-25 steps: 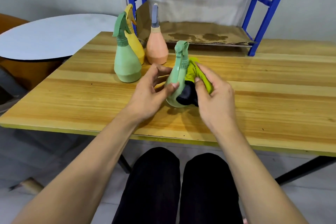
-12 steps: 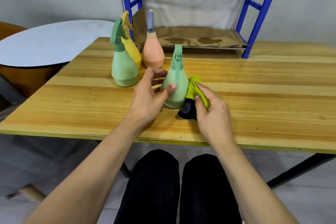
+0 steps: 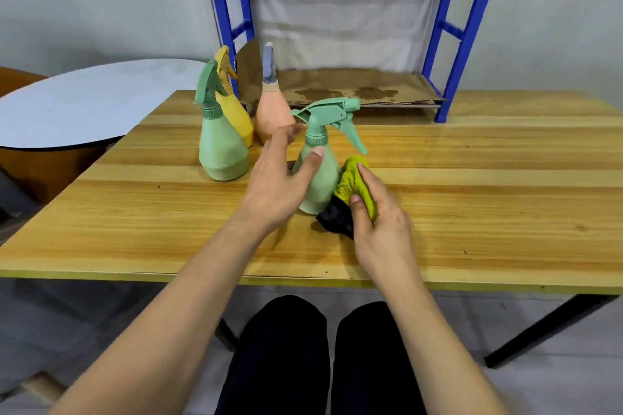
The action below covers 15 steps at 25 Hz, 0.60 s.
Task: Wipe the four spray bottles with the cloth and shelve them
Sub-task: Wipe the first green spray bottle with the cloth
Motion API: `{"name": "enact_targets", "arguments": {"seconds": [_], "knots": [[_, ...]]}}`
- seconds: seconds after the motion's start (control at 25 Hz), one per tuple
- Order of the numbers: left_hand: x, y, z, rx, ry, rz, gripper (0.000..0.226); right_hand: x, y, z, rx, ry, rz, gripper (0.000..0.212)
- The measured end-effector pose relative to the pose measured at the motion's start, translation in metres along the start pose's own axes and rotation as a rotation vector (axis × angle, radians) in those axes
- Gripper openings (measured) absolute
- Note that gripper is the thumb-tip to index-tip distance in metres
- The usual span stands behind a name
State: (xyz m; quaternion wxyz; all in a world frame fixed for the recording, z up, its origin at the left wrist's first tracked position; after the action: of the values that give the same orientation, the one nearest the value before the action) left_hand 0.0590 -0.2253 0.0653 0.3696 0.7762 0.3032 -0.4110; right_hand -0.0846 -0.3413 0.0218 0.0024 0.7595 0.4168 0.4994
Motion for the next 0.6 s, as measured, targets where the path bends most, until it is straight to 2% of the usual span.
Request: {"name": "enact_targets", "arguments": {"seconds": [0.08,0.12,0.36,0.48,0.6], "knots": [[-0.006,-0.001,-0.002,0.144,0.002,0.063,0.044,0.001,0.004,-0.002,-0.022,0.050,0.021,0.044],[-0.005,-0.001,-0.004,0.152,0.025,0.093,0.043,0.004,0.007,-0.003,-0.025,0.085,0.026,0.042],[-0.005,-0.005,-0.002,0.067,0.099,0.187,0.043,0.041,0.024,0.003,-0.096,0.271,-0.023,0.038],[-0.001,-0.003,-0.004,0.040,0.101,0.160,0.049,0.027,0.018,0.005,-0.091,0.094,-0.018,0.040],[-0.001,-0.004,-0.003,0.034,0.108,0.130,0.055,0.014,0.019,-0.004,0.000,-0.103,0.075,0.040]]}}
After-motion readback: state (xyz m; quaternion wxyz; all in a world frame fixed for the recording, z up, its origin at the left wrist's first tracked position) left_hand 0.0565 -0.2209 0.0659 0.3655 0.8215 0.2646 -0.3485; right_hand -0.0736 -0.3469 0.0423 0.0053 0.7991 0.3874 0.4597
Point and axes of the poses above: each hand's wrist, its own y-axis towards the middle knuckle, its own z-axis out of the palm, x = y × z, the point moved 9 cm from there along y, towards the middle knuckle, and after that the axes turned 9 degrees about -y, right-handed, at the moved point
